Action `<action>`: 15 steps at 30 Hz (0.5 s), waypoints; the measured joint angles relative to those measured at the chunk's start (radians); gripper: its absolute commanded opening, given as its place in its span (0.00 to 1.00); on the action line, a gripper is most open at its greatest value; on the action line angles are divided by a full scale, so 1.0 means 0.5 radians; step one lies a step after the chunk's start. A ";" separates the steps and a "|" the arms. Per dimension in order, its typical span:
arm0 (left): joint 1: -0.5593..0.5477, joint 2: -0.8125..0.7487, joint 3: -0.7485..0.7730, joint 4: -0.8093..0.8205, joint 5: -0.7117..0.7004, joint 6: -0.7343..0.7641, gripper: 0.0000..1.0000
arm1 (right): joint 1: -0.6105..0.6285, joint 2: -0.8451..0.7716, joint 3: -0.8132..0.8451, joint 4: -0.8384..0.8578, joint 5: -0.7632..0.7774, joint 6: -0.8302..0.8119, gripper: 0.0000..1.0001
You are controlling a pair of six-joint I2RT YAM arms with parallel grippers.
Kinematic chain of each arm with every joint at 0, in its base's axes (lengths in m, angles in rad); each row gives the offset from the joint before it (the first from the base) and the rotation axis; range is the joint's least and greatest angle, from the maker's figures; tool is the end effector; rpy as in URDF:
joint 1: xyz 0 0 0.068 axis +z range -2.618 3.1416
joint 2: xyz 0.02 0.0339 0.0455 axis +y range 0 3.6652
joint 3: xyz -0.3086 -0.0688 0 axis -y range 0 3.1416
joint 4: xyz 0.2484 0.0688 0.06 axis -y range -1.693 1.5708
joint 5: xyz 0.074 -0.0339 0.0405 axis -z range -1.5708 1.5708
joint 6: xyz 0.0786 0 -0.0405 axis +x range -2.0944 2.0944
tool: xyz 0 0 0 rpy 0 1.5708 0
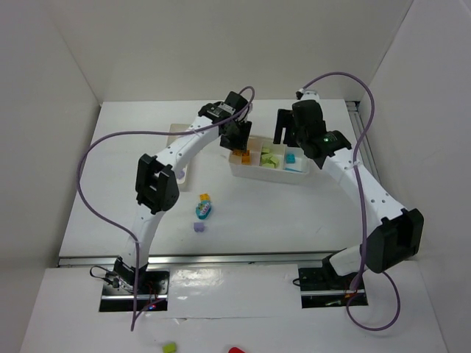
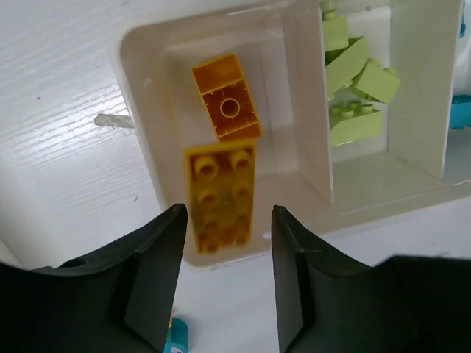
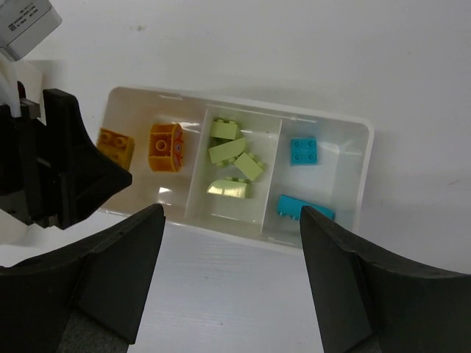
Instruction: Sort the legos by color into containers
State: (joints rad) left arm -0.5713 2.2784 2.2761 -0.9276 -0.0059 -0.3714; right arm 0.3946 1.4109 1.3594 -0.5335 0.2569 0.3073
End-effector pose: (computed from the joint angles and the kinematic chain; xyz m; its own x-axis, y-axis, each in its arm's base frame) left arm 0.4716 -0.3026 0.2851 -0.8235 0.0979 -0.5589 0.2564 0.9429 -0.2126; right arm 0.3281 0.1150 0.3825 -0.5392 0.0924 -0.8371 -0.0138 0.9929 0.1185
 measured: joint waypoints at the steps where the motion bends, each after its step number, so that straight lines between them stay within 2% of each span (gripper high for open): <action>1: 0.000 0.024 0.000 0.000 0.019 -0.005 0.73 | 0.001 -0.001 0.003 -0.021 0.005 -0.001 0.81; 5: 0.002 0.037 0.002 0.021 0.072 -0.014 0.77 | 0.001 -0.010 0.004 -0.061 0.028 0.006 0.81; 6: 0.002 0.025 -0.004 0.034 0.079 -0.013 0.82 | 0.000 -0.014 0.004 -0.066 0.033 0.013 0.81; 8: 0.002 -0.031 -0.051 0.063 0.077 -0.016 0.78 | 0.001 -0.028 0.004 -0.072 0.036 0.021 0.81; 11: 0.002 -0.226 -0.260 0.092 0.037 -0.058 0.70 | 0.005 -0.047 0.001 -0.072 0.040 0.030 0.81; 14: 0.000 -0.524 -0.597 0.137 -0.089 -0.154 0.70 | 0.018 -0.057 -0.009 -0.072 0.042 0.035 0.81; 15: -0.002 -0.632 -0.720 0.137 -0.143 -0.199 0.73 | 0.024 -0.060 -0.015 -0.072 0.043 0.036 0.81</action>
State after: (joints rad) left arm -0.5724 1.9621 1.9160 -0.8589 -0.0776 -0.4709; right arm 0.4065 1.3811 1.3518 -0.5697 0.2783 0.3252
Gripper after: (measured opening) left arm 0.705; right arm 0.813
